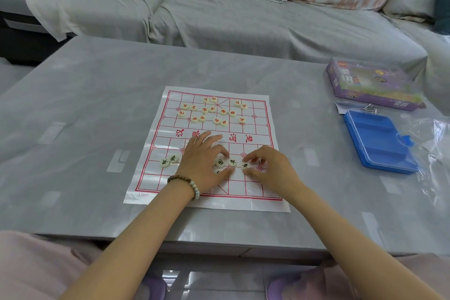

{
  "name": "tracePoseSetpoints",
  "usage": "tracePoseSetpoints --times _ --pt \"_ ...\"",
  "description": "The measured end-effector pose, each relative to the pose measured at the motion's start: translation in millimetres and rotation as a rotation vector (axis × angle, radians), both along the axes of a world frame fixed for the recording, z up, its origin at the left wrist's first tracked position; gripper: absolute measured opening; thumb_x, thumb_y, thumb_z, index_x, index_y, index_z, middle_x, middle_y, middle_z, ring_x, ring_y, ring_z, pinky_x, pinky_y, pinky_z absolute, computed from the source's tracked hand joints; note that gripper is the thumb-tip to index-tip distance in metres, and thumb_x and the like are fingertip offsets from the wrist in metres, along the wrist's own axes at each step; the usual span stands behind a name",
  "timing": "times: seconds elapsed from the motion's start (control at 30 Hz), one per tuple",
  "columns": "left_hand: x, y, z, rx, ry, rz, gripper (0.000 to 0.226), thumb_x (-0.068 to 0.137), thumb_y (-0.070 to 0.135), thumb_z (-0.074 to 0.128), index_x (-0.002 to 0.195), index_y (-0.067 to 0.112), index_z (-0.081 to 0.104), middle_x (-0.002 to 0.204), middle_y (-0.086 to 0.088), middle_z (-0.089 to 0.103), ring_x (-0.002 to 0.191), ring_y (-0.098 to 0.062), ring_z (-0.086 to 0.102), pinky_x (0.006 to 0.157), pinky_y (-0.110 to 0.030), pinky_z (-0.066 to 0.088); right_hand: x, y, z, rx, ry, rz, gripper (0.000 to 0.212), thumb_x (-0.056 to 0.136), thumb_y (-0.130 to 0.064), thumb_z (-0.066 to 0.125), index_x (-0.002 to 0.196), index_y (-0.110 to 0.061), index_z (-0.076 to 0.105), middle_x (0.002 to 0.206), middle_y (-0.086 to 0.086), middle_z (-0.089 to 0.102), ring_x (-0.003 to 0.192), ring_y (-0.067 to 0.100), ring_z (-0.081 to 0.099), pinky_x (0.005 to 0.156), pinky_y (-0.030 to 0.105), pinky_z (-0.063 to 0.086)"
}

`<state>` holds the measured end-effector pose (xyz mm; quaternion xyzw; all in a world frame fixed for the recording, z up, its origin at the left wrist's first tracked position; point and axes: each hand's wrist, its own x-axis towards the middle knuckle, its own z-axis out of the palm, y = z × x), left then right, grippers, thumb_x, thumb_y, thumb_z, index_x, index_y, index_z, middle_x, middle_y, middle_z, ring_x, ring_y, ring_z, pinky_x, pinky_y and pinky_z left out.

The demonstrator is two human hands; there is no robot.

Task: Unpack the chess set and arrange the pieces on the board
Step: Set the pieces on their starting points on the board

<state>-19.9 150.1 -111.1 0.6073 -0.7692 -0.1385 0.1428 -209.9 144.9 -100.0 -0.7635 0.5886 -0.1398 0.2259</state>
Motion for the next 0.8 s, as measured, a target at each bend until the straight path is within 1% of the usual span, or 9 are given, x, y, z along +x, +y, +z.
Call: tracePoseSetpoints --times 0.07,0.13,0.2,0.3,0.37,0.43,0.6,0.7,0.8 --pt "-2 -3 0 -0.007 0.006 0.020 0.033 0.079 0.058 0.057 0.103 0.035 0.058 0.147 0.011 0.030 0.140 -0.014 0.011 0.116 -0.036 0.003 -3 -1 3 0.033 -0.042 -0.004 0.026 0.082 -0.031 0.068 0.107 -0.032 0.064 0.100 -0.011 0.056 0.087 0.006 0.050 0.087 0.021 0.043" --pt "-3 -4 1 -0.001 0.007 0.031 0.033 0.078 0.058 0.059 0.100 0.034 0.058 0.145 0.011 0.032 0.139 -0.014 0.012 0.115 -0.035 0.003 -3 -1 3 0.032 -0.047 -0.021 0.031 0.080 -0.035 0.070 0.110 -0.032 0.063 0.101 -0.012 0.056 0.089 0.006 0.050 0.085 0.019 0.041" --pt "-4 -4 1 0.004 0.022 0.041 0.032 0.077 0.057 0.060 0.099 0.034 0.058 0.144 0.012 0.034 0.139 -0.014 0.013 0.114 -0.034 0.004 -1 -3 1 -0.002 -0.015 -0.033 0.030 0.078 -0.039 0.071 0.105 -0.030 0.064 0.101 -0.013 0.058 0.087 0.005 0.049 0.087 0.024 0.043" --pt "-4 -4 1 0.000 0.041 0.050 0.029 0.078 0.055 0.061 0.098 0.034 0.059 0.143 0.012 0.036 0.139 -0.013 0.014 0.114 -0.033 0.004 3 -12 1 -0.024 0.033 -0.030 0.022 0.081 -0.037 0.068 0.103 -0.030 0.067 0.106 -0.009 0.062 0.088 0.003 0.048 0.093 0.031 0.044" --pt "-3 -5 0 0.013 0.026 0.051 0.029 0.079 0.054 0.060 0.099 0.034 0.059 0.144 0.012 0.035 0.139 -0.014 0.013 0.114 -0.034 0.004 5 -18 1 -0.015 0.041 -0.044 0.023 0.083 -0.035 0.066 0.106 -0.032 0.067 0.110 -0.009 0.062 0.090 0.002 0.046 0.094 0.031 0.044" --pt "-3 -6 -2 0.030 0.028 0.053 0.031 0.079 0.056 0.059 0.102 0.035 0.059 0.144 0.012 0.035 0.139 -0.014 0.013 0.114 -0.034 0.004 6 -23 1 -0.006 0.019 -0.051 0.022 0.084 -0.034 0.066 0.106 -0.032 0.068 0.110 -0.008 0.061 0.089 0.003 0.047 0.093 0.032 0.044" --pt "7 -5 -1 0.031 -0.022 0.039 0.054 0.076 0.065 0.054 0.122 0.036 0.049 0.145 0.013 0.033 0.140 -0.013 0.013 0.116 -0.035 0.006 5 -25 -3 -0.003 -0.011 -0.056 0.022 0.083 -0.035 0.066 0.105 -0.033 0.067 0.101 -0.010 0.059 0.084 0.004 0.046 0.090 0.030 0.045" --pt "19 -3 1 0.032 -0.001 0.049 0.065 0.071 0.069 0.055 0.126 0.035 0.045 0.146 0.012 0.033 0.140 -0.013 0.014 0.117 -0.036 0.008 4 -24 -7 -0.010 -0.031 -0.072 0.023 0.083 -0.038 0.065 0.105 -0.033 0.066 0.101 -0.011 0.059 0.082 0.004 0.046 0.088 0.028 0.046" --pt "31 -1 4 0.022 0.019 0.065 0.076 0.067 0.075 0.045 0.131 0.033 0.042 0.147 0.009 0.032 0.140 -0.013 0.015 0.115 -0.036 0.007 5 -21 -6 -0.020 -0.055 -0.083 0.028 0.082 -0.039 0.066 0.109 -0.032 0.064 0.096 -0.012 0.057 0.080 0.004 0.046 0.085 0.025 0.045"
